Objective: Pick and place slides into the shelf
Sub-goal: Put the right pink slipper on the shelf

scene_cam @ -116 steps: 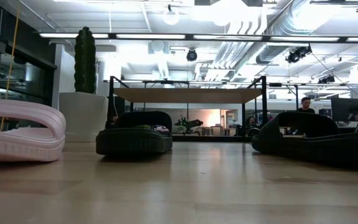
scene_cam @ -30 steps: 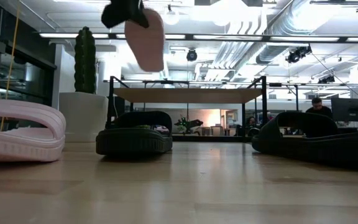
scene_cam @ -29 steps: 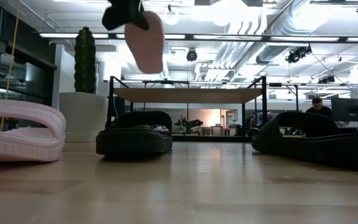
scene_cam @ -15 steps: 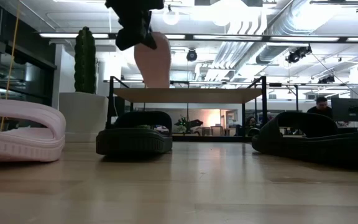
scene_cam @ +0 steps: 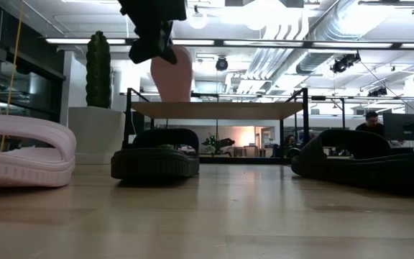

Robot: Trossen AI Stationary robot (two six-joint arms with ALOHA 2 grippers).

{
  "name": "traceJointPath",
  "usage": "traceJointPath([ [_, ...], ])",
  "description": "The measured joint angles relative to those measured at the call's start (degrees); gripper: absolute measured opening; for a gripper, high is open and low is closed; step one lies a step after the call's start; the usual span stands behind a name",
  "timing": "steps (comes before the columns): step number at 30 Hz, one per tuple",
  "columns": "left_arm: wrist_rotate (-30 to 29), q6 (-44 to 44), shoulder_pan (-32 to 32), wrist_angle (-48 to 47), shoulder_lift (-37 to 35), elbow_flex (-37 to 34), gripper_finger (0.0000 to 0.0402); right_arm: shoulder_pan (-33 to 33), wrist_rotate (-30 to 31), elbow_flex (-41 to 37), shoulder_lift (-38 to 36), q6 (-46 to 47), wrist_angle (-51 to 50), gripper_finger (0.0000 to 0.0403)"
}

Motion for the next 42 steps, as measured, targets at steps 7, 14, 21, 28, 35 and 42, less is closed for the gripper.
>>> traceJointPath([
  [7, 5.9, 0.1, 5.8, -1.0, -1.5, 0.0, 0.0023, 0.5, 0.0, 0.0, -0.2, 0.0, 0.7, 0.0169],
  [14, 10.8, 0.8, 7.5, -1.4, -3.7, 0.0, 0.0023, 0.5, 0.0, 0.0, -0.2, -0.1, 0.8, 0.0169],
  [21, 12.5, 0.0, 7.3, -4.9, -5.8, 0.0, 0.0023, 0.5, 0.0, 0.0, -0.2, 0.0, 0.9, 0.0169],
  [28, 11.0, -3.5, 7.3, -10.0, -6.1, 0.0, 0.0023, 0.5, -0.2, 0.0, -0.2, 0.0, 0.9, 0.0169],
  [35, 12.5, -5.2, 7.3, -9.7, -6.1, -2.4, 0.0027, 0.5, -0.2, 0.0, -0.2, 0.3, 1.3, 0.0169],
  [42, 12.1, -5.8, 7.3, -5.5, -6.1, -9.1, 0.0035, 0.5, -0.2, 0.0, -0.2, 0.3, 1.3, 0.0169],
])
